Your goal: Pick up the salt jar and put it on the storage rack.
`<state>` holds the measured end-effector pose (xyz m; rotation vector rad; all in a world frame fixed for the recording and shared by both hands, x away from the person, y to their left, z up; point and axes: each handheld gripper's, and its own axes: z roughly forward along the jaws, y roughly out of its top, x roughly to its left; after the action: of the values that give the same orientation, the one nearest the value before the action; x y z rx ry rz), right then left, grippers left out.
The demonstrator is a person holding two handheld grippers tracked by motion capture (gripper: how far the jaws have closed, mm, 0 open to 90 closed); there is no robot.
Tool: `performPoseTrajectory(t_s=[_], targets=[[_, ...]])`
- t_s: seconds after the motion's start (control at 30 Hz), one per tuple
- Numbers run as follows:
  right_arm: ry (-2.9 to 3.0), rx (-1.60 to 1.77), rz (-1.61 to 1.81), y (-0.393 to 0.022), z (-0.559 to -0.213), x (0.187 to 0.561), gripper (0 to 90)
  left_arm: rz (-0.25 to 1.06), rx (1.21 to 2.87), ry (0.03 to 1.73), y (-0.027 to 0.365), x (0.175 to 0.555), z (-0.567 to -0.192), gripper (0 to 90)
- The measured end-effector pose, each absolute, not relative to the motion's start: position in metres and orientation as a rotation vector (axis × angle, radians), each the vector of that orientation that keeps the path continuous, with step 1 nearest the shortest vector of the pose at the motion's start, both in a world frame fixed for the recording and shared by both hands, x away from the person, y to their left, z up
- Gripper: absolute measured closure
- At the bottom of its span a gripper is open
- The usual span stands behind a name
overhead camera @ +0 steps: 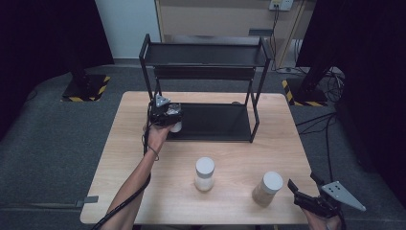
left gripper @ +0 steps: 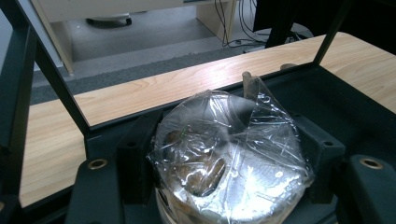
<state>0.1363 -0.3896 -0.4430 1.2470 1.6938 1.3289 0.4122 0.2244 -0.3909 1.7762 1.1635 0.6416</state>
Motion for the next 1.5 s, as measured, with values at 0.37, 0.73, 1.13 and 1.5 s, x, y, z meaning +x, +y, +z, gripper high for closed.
performPoseTrajectory(t_s=[0.37,0.73,1.13,1.5], targets=[[1.691,1.250,1.333,-0.390,-0.443,0.136,9.1,0.642,1.786,1.181,0.219,0.418,-0.403,33.5],[1.694,1.249,1.335,-0.391,-0.444,0.137,9.1,0.650,1.794,1.173,0.213,0.421,-0.407,33.5],[1.690,1.249,1.340,-0.391,-0.444,0.136,9.1,0.648,1.784,1.171,0.213,0.422,-0.413,33.4],[1.693,1.246,1.340,-0.392,-0.444,0.136,9.0,0.665,1.791,1.150,0.212,0.422,-0.410,29.3]])
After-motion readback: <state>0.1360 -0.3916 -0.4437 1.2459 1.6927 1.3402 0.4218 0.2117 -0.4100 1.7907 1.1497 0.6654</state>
